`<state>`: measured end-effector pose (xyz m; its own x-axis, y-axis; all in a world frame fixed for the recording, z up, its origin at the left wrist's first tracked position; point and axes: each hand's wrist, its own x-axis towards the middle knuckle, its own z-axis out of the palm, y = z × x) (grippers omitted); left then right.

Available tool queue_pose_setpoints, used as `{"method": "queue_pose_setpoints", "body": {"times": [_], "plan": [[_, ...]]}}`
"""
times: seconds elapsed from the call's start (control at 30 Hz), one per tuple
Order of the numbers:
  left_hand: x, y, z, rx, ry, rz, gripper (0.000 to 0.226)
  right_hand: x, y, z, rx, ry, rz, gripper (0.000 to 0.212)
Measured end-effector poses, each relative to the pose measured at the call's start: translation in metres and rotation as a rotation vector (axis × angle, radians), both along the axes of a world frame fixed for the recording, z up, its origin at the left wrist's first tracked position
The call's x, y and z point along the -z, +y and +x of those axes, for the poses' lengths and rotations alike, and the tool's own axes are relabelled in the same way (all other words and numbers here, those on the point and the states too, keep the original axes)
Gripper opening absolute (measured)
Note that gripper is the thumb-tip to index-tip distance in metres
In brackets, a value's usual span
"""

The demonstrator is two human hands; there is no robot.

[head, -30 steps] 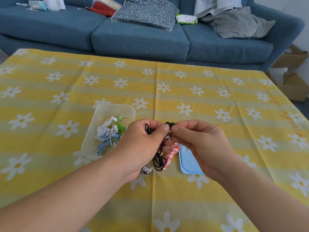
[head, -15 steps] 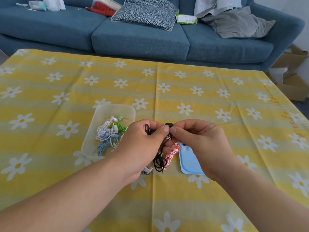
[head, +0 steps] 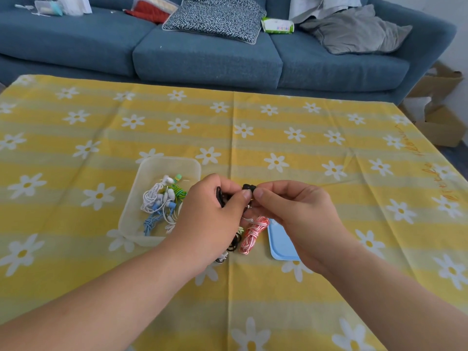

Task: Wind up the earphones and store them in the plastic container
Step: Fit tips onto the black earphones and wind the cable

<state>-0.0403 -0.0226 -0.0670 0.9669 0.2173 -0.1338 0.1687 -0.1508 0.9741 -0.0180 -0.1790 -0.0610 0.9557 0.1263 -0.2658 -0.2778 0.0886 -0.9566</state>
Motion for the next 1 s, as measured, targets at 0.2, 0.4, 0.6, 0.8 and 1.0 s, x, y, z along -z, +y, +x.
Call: {"method": "queue_pose_setpoints", "body": {"times": [0.2,0.4,0.6,0.8,1.0], "plan": [[0.01,0.003,-0.001,0.056,-0.271,0.334,0.009,0.006,-0.002,0.002,-0.032,0.141,0.181,0.017],[0.008,0.007,0.001,0.086,-0.411,0.439,0.011,0.007,-0.004,0.003,-0.074,0.145,0.217,0.023],[0.004,0.004,0.0,0.106,-0.223,0.221,0.013,0.001,-0.008,0.005,-0.003,0.028,0.102,0.02],[-0.006,0.004,-0.002,0.121,-0.031,0.031,0.005,-0.008,-0.012,0.006,-0.067,-0.199,-0.264,0.016],[-0.009,0.004,-0.001,0.097,0.147,-0.236,0.006,-0.007,-0.013,0.005,-0.128,-0.416,-0.515,0.012]]}}
